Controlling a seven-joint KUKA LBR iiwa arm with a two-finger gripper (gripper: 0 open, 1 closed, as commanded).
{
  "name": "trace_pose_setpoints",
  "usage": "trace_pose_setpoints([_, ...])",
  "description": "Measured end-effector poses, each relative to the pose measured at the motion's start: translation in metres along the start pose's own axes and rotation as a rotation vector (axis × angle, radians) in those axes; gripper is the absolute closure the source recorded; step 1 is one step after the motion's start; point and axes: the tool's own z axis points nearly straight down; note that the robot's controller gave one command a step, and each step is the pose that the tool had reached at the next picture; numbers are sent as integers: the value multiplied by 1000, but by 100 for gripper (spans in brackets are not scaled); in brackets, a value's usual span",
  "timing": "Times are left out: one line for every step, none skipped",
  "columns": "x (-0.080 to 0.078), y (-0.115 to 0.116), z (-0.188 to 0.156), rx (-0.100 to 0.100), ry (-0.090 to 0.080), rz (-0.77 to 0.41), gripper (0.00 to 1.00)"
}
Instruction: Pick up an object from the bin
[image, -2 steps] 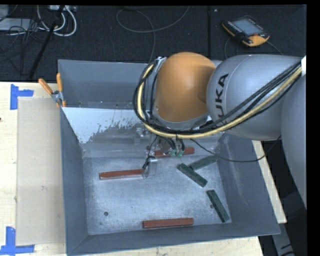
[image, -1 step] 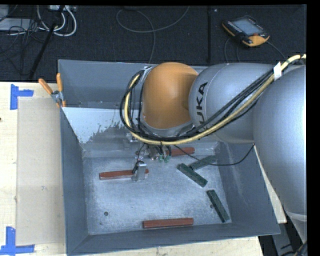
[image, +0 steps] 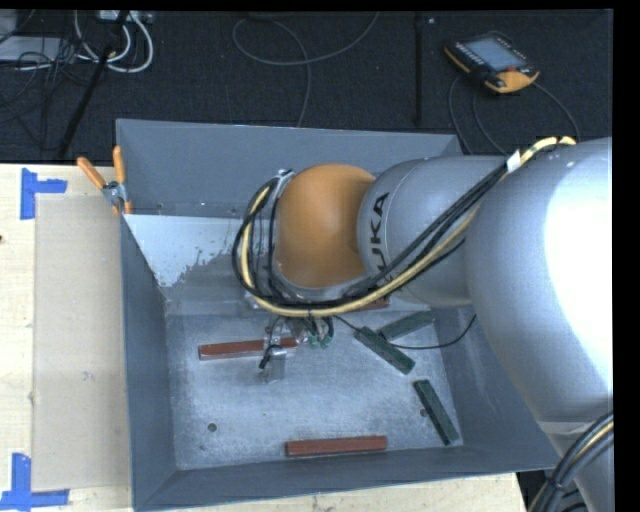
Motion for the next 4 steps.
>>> trace_pose_setpoints([-9, 35, 23, -1, 2, -6, 100])
trace_pose_setpoints([-9, 34, 23, -1, 2, -5, 100])
trace_pose_setpoints([23, 24, -98, -1, 2, 47, 100])
trace_pose_setpoints([23, 24, -98, -1, 3, 48, 100])
